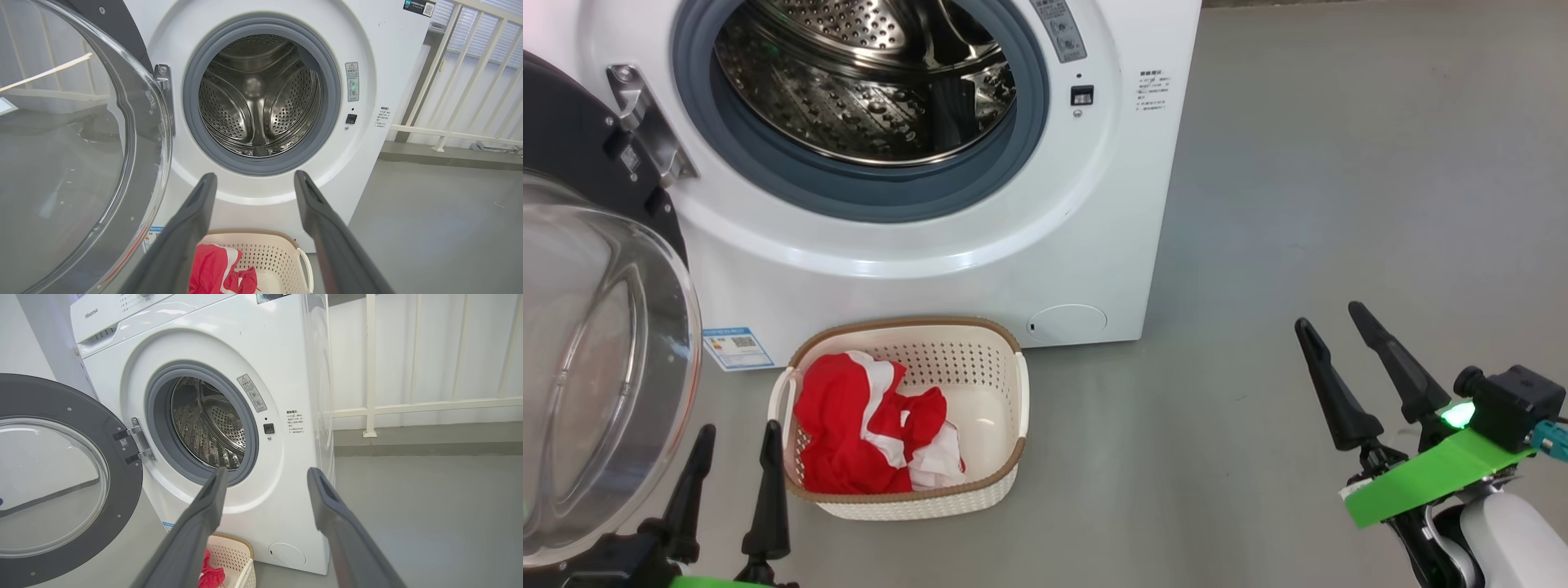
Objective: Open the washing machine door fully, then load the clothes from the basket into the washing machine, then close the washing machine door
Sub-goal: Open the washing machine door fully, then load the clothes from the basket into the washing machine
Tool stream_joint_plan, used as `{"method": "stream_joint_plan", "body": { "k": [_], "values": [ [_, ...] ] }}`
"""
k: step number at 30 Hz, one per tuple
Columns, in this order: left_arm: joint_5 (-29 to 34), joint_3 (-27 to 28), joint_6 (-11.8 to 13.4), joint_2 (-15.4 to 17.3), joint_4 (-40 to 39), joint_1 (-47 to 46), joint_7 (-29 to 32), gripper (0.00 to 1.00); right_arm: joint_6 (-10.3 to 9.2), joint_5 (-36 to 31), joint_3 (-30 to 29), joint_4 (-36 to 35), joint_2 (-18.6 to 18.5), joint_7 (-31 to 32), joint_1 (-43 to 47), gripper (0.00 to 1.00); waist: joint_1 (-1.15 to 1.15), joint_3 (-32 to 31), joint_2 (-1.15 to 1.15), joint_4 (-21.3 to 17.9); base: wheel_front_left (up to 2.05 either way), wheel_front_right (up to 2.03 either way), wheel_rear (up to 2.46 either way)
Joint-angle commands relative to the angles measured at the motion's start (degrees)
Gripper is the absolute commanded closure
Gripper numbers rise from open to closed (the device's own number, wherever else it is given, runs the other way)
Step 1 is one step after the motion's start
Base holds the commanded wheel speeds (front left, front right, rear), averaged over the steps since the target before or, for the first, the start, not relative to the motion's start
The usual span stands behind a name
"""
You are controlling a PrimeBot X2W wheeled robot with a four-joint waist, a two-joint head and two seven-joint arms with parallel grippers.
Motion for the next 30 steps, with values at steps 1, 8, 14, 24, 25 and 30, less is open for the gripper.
{"method": "stream_joint_plan", "body": {
  "k": [1,8,14,24,25,30],
  "values": [
    [0.4,2.3,-0.5,0.7,-1.5,-0.9,-0.7,0.0,0.09,-0.7,0.7,-1.2,-0.8,-0.7,0.7,0.0,0.0,-0.1,0.0,0.0,0.0,0.0,0.0],
    [1.8,3.4,-1.5,-0.4,-1.3,-0.7,-0.7,0.0,0.09,-0.9,0.1,-1.2,-0.7,-0.7,1.2,0.0,0.0,-0.2,0.0,0.4,0.0,0.0,0.0],
    [2.5,4.2,-2.2,-1.1,-1.1,-0.9,-0.7,0.0,0.09,-1.0,0.1,-1.2,-0.6,-0.7,1.3,0.0,0.0,-0.1,0.0,0.7,0.0,0.0,0.0],
    [3.5,5.3,-2.9,-2.0,-0.8,-1.1,-0.7,0.0,0.09,-0.9,0.2,-1.1,-0.5,-0.7,1.2,0.0,0.0,-0.1,0.0,1.0,0.0,0.0,0.0],
    [3.5,5.4,-2.9,-2.1,-0.8,-1.1,-0.7,0.0,0.09,-0.9,0.2,-1.1,-0.5,-0.7,1.2,0.0,0.0,-0.1,0.0,1.0,0.0,0.0,0.0],
    [3.8,5.7,-3.2,-2.4,-0.7,-1.2,-0.7,0.0,0.09,-0.9,0.2,-1.2,-0.5,-0.7,1.2,0.0,0.0,0.1,0.0,1.2,0.0,0.0,0.0]
  ]
}}
